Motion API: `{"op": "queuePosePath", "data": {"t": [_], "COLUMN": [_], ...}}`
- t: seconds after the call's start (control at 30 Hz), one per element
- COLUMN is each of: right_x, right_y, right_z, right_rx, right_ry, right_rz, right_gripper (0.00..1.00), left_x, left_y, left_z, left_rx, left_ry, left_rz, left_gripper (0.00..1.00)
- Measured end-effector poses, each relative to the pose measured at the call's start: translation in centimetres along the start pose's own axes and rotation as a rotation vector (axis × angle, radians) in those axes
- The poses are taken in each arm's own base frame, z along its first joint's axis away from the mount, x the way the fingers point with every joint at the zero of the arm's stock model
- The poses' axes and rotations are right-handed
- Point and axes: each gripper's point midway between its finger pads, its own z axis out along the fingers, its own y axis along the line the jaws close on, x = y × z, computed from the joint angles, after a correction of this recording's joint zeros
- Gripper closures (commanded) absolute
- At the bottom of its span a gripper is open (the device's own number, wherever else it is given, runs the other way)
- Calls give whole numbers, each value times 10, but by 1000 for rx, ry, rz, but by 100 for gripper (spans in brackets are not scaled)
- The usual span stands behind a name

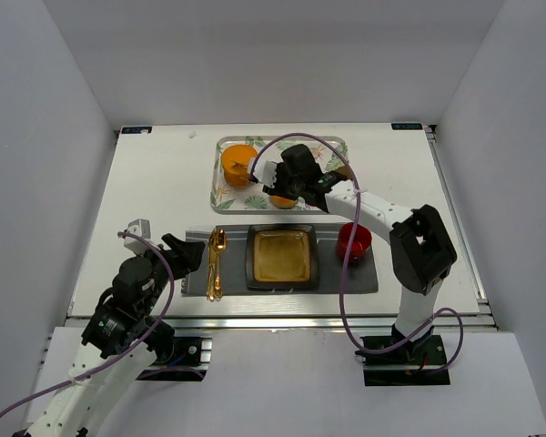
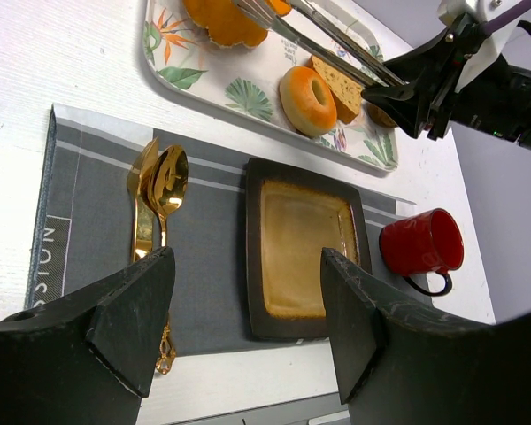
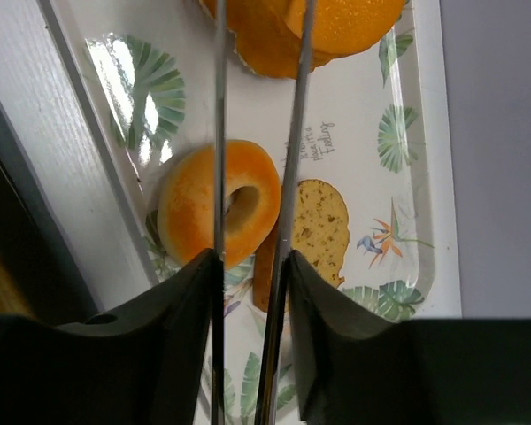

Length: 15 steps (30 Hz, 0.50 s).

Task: Place the bread

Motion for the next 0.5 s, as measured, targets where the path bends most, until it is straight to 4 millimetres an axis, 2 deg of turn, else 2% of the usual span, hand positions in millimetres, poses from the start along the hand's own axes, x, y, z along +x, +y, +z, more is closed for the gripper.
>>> {"op": "queuePosePath", "data": {"t": [0.3,0.5], "right_x": [1,-1], "right_y": [-5,-4], "right_z": [2,-5], "right_rx": [37,36], "right_ry": [6,-7], "right_rz": [-41,6], "right_gripper": [86,91], "left_x": [-1,-1], "left_y": [0,1], "left_z": [0,0], "left_rx": [-2,-3], "left_ry": [-3,-4], "left_rz": [-1,0], "left_gripper": [24,24]}}
